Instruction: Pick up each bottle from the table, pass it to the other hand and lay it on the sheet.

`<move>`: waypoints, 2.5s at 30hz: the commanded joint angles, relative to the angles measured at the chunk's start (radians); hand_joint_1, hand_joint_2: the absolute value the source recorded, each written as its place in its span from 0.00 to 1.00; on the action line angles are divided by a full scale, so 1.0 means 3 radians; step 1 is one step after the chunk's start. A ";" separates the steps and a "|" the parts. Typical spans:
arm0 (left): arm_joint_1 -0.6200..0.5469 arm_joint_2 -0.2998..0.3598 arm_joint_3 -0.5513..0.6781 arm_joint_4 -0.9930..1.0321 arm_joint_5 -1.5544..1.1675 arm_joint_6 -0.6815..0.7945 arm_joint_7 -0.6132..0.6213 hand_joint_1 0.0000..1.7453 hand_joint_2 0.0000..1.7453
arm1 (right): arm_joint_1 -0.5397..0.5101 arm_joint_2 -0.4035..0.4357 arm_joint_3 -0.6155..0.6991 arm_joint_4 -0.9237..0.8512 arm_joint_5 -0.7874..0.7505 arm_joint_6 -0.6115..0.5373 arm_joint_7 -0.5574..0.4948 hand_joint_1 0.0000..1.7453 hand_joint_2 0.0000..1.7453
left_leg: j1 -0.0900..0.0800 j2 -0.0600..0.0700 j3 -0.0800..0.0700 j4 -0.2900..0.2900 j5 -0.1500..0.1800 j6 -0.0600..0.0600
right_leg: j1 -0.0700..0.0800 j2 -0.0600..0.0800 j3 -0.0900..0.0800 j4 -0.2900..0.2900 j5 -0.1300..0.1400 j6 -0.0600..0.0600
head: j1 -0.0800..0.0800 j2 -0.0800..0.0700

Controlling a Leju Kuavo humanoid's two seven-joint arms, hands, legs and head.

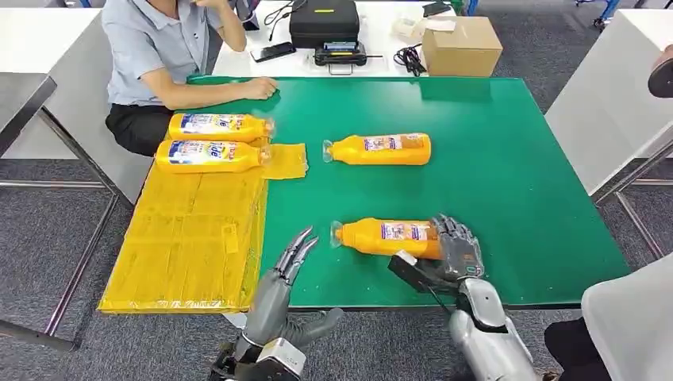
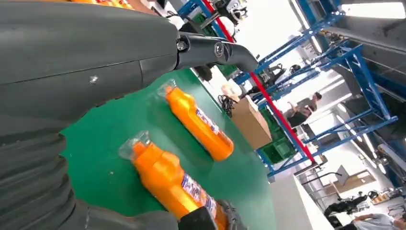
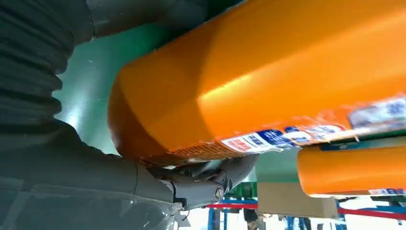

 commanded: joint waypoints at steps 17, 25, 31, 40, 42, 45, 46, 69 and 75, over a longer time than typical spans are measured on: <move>-0.0153 0.0024 -0.0094 0.0301 0.0152 -0.0012 -0.0038 0.00 1.00 | -0.0067 -0.0058 -0.0090 0.0755 -0.0524 0.0362 -0.0375 1.00 1.00 | 0.0006 -0.0008 0.0054 -0.0006 -0.0014 -0.0003 | 0.0008 -0.0011 0.0023 -0.0014 -0.0007 -0.0008 | 0.0001 0.0000; -0.0153 -0.0166 0.0131 0.0389 0.1094 0.0261 -0.0430 0.00 1.00 | 0.0210 0.0031 -0.0301 0.0179 -0.1340 0.0688 -0.0828 1.00 1.00 | 0.0008 -0.0004 0.0056 -0.0004 -0.0017 -0.0004 | 0.0010 -0.0011 0.0051 -0.0013 -0.0008 -0.0008 | 0.0003 0.0000; -0.0155 -0.0156 0.0114 0.0389 0.1114 0.0273 -0.0437 0.00 1.00 | 0.0205 0.0020 -0.0288 0.0179 -0.1351 0.0699 -0.0816 1.00 1.00 | 0.0006 0.0002 0.0056 -0.0004 -0.0017 -0.0003 | 0.0009 0.0000 0.0053 -0.0011 -0.0005 -0.0009 | 0.0001 0.0000; -0.0109 -0.0216 0.0219 0.0415 0.1700 0.0274 -0.0374 0.00 1.00 | 0.0271 0.0075 -0.0300 -0.0065 -0.1521 0.0580 -0.0914 1.00 1.00 | 0.0010 0.0008 0.0050 -0.0003 -0.0018 -0.0006 | 0.0012 0.0003 0.0048 -0.0012 -0.0004 -0.0012 | 0.0001 0.0000; -0.0105 -0.0218 0.0290 0.0585 0.2306 0.0134 -0.0147 0.00 1.00 | 0.0381 0.0111 -0.0235 -0.0483 -0.1674 0.0551 -0.0902 1.00 1.00 | 0.0009 0.0010 0.0051 -0.0003 -0.0018 -0.0006 | 0.0011 0.0005 0.0048 -0.0012 -0.0004 -0.0012 | 0.0001 0.0000; -0.0130 -0.0222 0.0354 0.0762 0.2589 0.0157 -0.0249 0.00 1.00 | 0.0372 0.0161 -0.0125 -0.0804 -0.1866 0.0586 -0.0957 1.00 1.00 | 0.0008 0.0012 0.0049 -0.0006 -0.0018 -0.0007 | 0.0011 0.0009 0.0045 -0.0011 -0.0004 -0.0014 | 0.0001 0.0000; -0.0149 -0.0230 0.0374 0.0823 0.2718 0.0115 -0.0220 0.00 1.00 | 0.0363 0.0184 -0.0081 -0.0896 -0.1969 0.0637 -0.0968 1.00 1.00 | 0.0005 0.0019 0.0046 -0.0003 -0.0019 -0.0004 | 0.0007 0.0017 0.0042 -0.0007 -0.0003 -0.0010 | 0.0000 0.0000; -0.0532 -0.0264 0.0268 0.1258 0.3470 -0.0299 -0.0150 0.00 1.00 | 0.0173 0.0339 0.0844 -0.0928 -0.2342 0.0444 -0.1012 1.00 1.00 | 0.0006 0.0012 0.0006 0.0000 -0.0017 -0.0003 | 0.0008 0.0013 0.0010 -0.0004 -0.0005 -0.0009 | 0.0001 0.0000; -0.0601 -0.0274 0.0209 0.1166 0.3356 -0.0292 -0.0301 0.00 1.00 | 0.0045 0.0416 0.0979 -0.0653 -0.2261 0.0393 -0.0938 1.00 1.00 | 0.0006 0.0014 0.0002 0.0000 -0.0017 -0.0003 | 0.0008 0.0015 0.0005 -0.0003 -0.0004 -0.0010 | 0.0001 0.0000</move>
